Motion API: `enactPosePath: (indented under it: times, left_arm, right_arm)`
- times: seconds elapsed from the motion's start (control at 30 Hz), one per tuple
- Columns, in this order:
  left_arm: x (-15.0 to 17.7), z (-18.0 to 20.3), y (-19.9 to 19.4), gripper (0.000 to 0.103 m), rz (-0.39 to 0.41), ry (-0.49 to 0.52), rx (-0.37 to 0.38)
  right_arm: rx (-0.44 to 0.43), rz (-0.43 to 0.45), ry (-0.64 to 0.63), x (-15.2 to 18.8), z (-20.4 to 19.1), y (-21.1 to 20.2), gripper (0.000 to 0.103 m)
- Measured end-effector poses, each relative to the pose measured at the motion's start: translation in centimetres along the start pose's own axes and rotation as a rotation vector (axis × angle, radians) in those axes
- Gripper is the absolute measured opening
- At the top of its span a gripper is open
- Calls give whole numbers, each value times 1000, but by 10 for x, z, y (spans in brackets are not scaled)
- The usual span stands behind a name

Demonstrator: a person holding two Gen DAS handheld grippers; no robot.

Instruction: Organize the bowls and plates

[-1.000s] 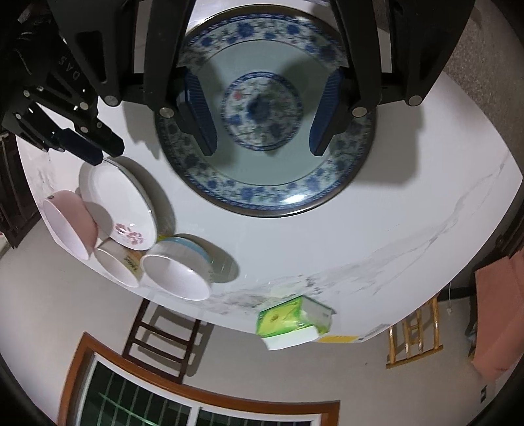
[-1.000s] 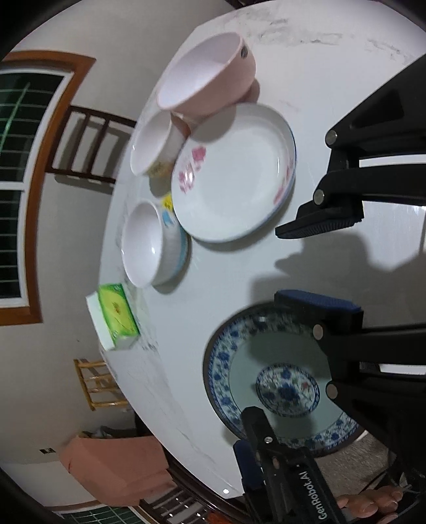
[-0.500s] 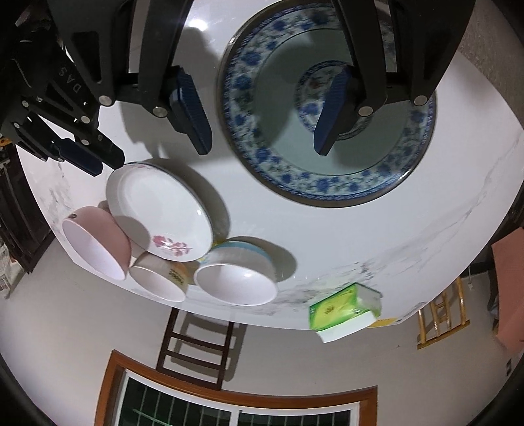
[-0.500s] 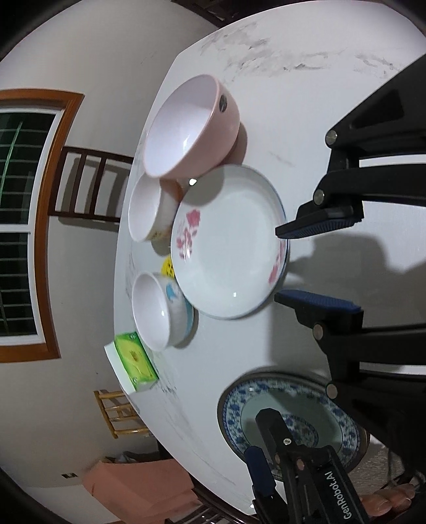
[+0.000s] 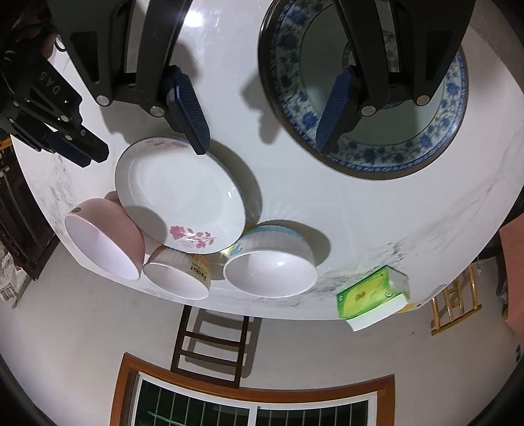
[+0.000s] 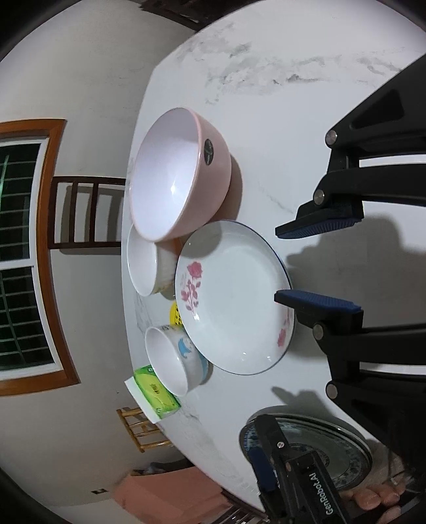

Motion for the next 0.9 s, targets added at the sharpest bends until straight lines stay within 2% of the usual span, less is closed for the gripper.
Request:
enactPosePath:
  times: [0.23, 0.33, 0.57, 0.87, 0.9]
  left_arm:
    - [-18, 5, 13, 64, 12, 1, 35]
    - [-23, 6, 22, 64, -8, -14, 66]
    - [-32, 8, 49, 62, -72, -58, 125]
    - [-41, 14, 74, 51, -131, -80, 189]
    - [-42, 14, 76, 46, -137, -76, 192]
  right_arm:
    - [-35, 7, 36, -6, 26, 10, 33]
    - [-83, -12, 72, -9, 35, 20, 33]
    - [-133, -46, 127, -21, 47, 43, 33]
    - [-155, -53, 120, -43, 49, 64, 32]
    - [-156, -56, 116, -44, 49, 66, 30]
Point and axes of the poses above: each gripper's, at about its wrist camera, not at the fingertips, and y roughly the way its jaws point, z to its right, x to its underside, the point moved 8 cm from there along y, roughly the way its jaws point, and after that the axes turned 8 degrees about -z, right-handed, at the moved point
